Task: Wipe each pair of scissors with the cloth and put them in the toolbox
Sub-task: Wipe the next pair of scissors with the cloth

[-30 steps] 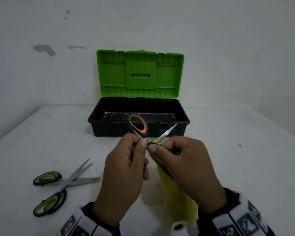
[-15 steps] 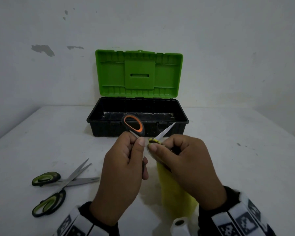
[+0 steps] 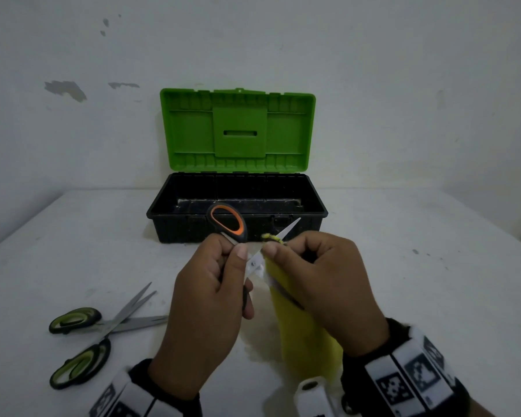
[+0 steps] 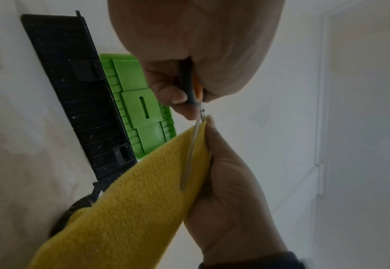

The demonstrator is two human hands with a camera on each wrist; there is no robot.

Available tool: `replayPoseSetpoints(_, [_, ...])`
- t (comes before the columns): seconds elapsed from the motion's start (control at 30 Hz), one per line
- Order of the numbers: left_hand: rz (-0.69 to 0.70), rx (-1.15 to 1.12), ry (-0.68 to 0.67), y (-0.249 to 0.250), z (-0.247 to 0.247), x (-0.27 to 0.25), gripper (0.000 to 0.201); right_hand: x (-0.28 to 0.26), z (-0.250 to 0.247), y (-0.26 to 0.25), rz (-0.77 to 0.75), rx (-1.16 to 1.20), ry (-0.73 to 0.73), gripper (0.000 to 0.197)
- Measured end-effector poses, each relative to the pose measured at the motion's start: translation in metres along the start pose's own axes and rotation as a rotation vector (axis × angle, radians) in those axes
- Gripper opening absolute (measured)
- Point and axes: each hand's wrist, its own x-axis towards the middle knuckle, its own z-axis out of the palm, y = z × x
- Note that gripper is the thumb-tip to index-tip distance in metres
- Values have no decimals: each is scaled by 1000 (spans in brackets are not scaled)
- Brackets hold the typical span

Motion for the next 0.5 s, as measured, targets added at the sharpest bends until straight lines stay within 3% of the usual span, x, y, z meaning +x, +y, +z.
replayPoseSetpoints(0.1, [-17,-19,3,0,0,-1,24,5,-3,3,31,-3,63,34])
replayPoseSetpoints(0.27, [-28,-52,-9,2,-1,0,25,-7,6,-2,-8,-6,-84,30])
replayPoseSetpoints(0.43, [-48,-69,-12,0,-2,0,27,9,-3,6,46,14,95,38])
replayPoseSetpoints(0.5, [-53,-68,-13,0,-1,-1,28,8,-3,6,43,23,93,38])
